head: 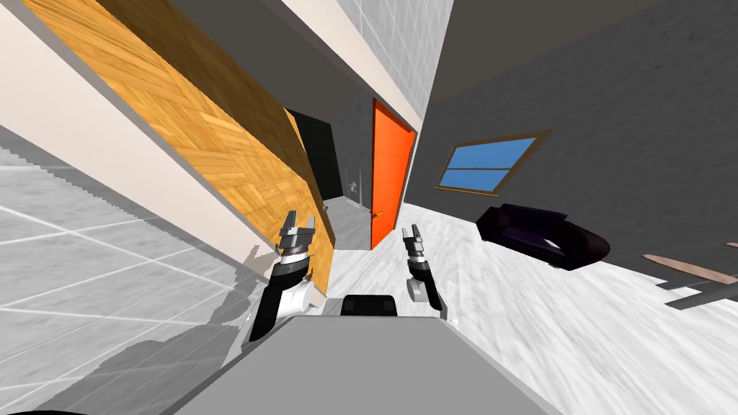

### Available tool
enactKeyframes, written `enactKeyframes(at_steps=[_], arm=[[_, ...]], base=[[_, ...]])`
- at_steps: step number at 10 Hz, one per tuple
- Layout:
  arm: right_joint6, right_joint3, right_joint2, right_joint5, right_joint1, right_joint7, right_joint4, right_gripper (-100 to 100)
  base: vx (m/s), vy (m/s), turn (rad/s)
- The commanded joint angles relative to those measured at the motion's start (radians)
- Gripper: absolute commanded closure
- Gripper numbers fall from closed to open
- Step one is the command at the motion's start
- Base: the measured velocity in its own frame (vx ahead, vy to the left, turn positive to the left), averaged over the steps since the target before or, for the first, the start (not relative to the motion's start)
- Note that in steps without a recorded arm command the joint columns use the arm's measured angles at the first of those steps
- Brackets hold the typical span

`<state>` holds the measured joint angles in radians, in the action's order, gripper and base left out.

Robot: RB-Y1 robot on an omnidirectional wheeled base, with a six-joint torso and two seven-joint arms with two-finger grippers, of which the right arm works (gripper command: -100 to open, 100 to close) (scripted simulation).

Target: Push the door open

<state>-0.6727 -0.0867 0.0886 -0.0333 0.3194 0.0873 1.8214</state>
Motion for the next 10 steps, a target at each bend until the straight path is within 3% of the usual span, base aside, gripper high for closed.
enactKeyframes(at_steps=[1, 9, 10], arm=[[-0.006, -0.007, 0.003, 0.001, -0.014, -0.002, -0.039, -100], [-0.018, -0.051, 0.01, 0.013, -0.071, -0.017, -0.208, -100], [-0.021, -0.062, 0.011, 0.015, -0.085, -0.021, -0.251, -100]], base=[[0.081, -0.095, 0.08], [0.083, -0.073, 0.075], [0.114, -0.127, 0.138]])
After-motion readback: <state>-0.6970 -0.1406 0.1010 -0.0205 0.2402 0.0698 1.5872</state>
